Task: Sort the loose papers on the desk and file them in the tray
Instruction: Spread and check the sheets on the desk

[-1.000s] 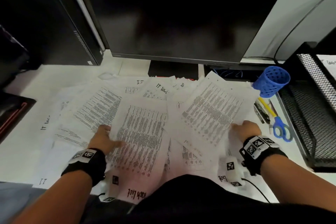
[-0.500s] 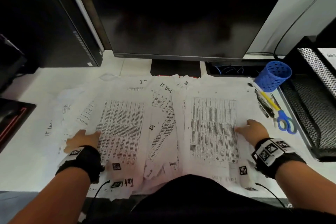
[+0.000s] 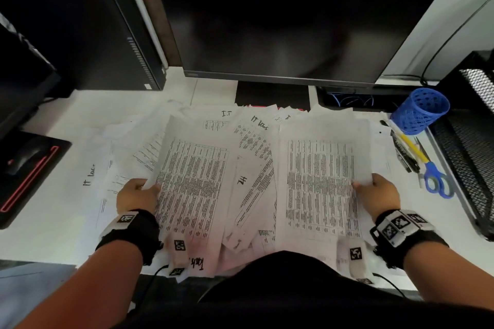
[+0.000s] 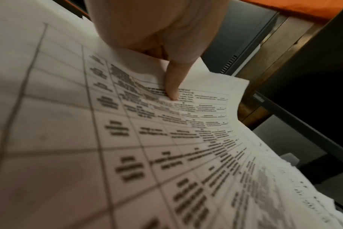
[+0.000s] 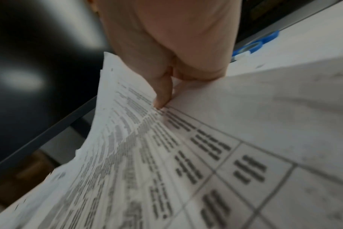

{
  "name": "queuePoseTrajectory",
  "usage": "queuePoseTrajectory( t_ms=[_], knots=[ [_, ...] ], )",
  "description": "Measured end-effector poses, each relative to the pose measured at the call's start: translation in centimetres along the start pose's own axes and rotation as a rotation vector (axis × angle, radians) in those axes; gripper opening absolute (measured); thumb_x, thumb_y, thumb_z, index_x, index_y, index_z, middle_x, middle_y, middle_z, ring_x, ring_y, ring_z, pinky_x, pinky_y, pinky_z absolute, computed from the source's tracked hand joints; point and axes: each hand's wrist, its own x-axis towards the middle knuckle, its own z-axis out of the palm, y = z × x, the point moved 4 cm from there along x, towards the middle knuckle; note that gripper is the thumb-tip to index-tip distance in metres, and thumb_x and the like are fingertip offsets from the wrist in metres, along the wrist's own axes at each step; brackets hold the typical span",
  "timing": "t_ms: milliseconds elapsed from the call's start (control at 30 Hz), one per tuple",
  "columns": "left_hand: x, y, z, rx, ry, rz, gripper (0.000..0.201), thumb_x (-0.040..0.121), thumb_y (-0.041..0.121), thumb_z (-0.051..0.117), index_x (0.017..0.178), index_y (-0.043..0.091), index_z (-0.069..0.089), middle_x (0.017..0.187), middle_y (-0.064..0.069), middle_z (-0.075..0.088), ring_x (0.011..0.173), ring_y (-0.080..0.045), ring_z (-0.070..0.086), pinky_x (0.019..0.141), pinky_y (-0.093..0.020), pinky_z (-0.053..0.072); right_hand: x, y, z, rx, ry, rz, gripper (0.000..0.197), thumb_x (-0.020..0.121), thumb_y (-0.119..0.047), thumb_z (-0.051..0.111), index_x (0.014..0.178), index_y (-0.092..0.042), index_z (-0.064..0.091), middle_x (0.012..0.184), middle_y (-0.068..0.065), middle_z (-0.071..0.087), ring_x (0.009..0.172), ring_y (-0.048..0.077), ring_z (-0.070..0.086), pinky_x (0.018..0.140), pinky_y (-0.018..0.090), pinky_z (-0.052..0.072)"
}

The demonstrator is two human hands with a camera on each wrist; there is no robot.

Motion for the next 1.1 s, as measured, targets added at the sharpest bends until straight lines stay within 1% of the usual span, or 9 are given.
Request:
queuePoseTrajectory(
  t_ms=[167,300,367,533,700,800,867,1033,1100],
  knots=[
    [-0.7,1.9,-1.8,-0.17,0.042,0.153,0.006,0.087,0.017,0.062,0.092,0.014,0.061,0.08,-0.007,0.063,0.059,-0.024,0.056,0.046,-0.022,0.045,0.7,-0.4,-1.7,0.077,-0.03,-0.037,0.026,0.09,-0.025,0.061,0.098,0.0,0.06,0.1,0.02,0.064,0.087,0.028,0.056,0.075,0.031,0.04],
    [1.1,2.4,-4.0,-0.273,0.013,0.157,0.026,0.081,0.018,0.071,0.09,0.036,0.053,0.091,-0.006,0.068,0.069,-0.023,0.062,0.069,-0.037,0.055,0.6,-1.8,-1.6,0.183,-0.106,-0.086,0.027,0.091,-0.027,0.06,0.101,-0.003,0.061,0.096,0.012,0.066,0.086,0.025,0.059,0.065,0.028,0.041],
    [1.2,2.8,-4.2,-0.263,-0.056,0.132,0.039,0.082,0.016,0.072,0.103,0.036,0.047,0.095,-0.005,0.061,0.071,-0.02,0.059,0.068,-0.033,0.051,0.0,-3.0,-1.1,0.246,-0.16,-0.109,0.017,0.092,-0.025,0.059,0.097,-0.01,0.06,0.087,0.005,0.066,0.078,0.021,0.059,0.058,0.022,0.041],
    [-1.1,4.1,-1.4,-0.096,-0.272,0.129,0.069,0.088,0.024,0.066,0.146,0.007,0.031,0.15,-0.015,0.034,0.136,-0.028,0.036,0.108,-0.037,0.031,-1.5,-5.3,1.4,0.435,-0.344,-0.066,0.018,0.091,-0.019,0.06,0.104,-0.007,0.064,0.097,0.006,0.07,0.086,0.02,0.066,0.066,0.022,0.048],
    [-4.9,5.7,2.7,-0.114,-0.359,0.161,0.053,0.095,0.023,0.056,0.139,0.0,0.04,0.145,-0.014,0.043,0.133,-0.03,0.041,0.102,-0.033,0.034,-2.6,-6.3,4.3,0.535,-0.457,-0.005,0.009,0.092,-0.016,0.06,0.084,-0.015,0.063,0.092,0.006,0.071,0.077,0.015,0.066,0.064,0.021,0.051],
    [-5.2,6.4,3.8,-0.063,-0.342,0.209,0.039,0.097,0.019,0.05,0.132,0.002,0.047,0.128,-0.002,0.053,0.119,-0.023,0.049,0.094,-0.027,0.036,-2.5,-6.2,5.1,0.562,-0.479,0.028,0.007,0.089,-0.015,0.062,0.092,-0.018,0.067,0.106,0.007,0.071,0.095,0.021,0.068,0.092,0.038,0.051],
    [-4.7,7.0,3.2,-0.074,-0.28,0.196,0.045,0.098,0.02,0.047,0.14,0.006,0.041,0.138,0.001,0.047,0.127,-0.024,0.045,0.1,-0.028,0.035,-2.0,-5.7,5.1,0.582,-0.484,0.036,0.011,0.089,-0.016,0.062,0.098,-0.018,0.067,0.108,0.007,0.071,0.101,0.025,0.067,0.101,0.044,0.046],
    [-2.0,6.7,0.0,-0.063,-0.11,0.165,0.034,0.095,0.017,0.048,0.125,0.001,0.051,0.119,-0.005,0.058,0.112,-0.029,0.054,0.095,-0.029,0.039,-2.2,-6.4,3.2,0.672,-0.466,0.069,0.015,0.093,-0.012,0.055,0.105,-0.009,0.063,0.11,0.011,0.069,0.102,0.025,0.066,0.096,0.041,0.049],
    [-2.1,6.9,-0.6,-0.06,-0.109,0.192,0.028,0.095,0.014,0.05,0.117,-0.004,0.053,0.11,-0.02,0.061,0.104,-0.033,0.057,0.088,-0.033,0.042,-2.3,-6.8,3.0,0.709,-0.471,0.063,0.013,0.094,-0.01,0.054,0.103,-0.009,0.063,0.109,0.01,0.07,0.099,0.023,0.067,0.087,0.035,0.052]
  ],
)
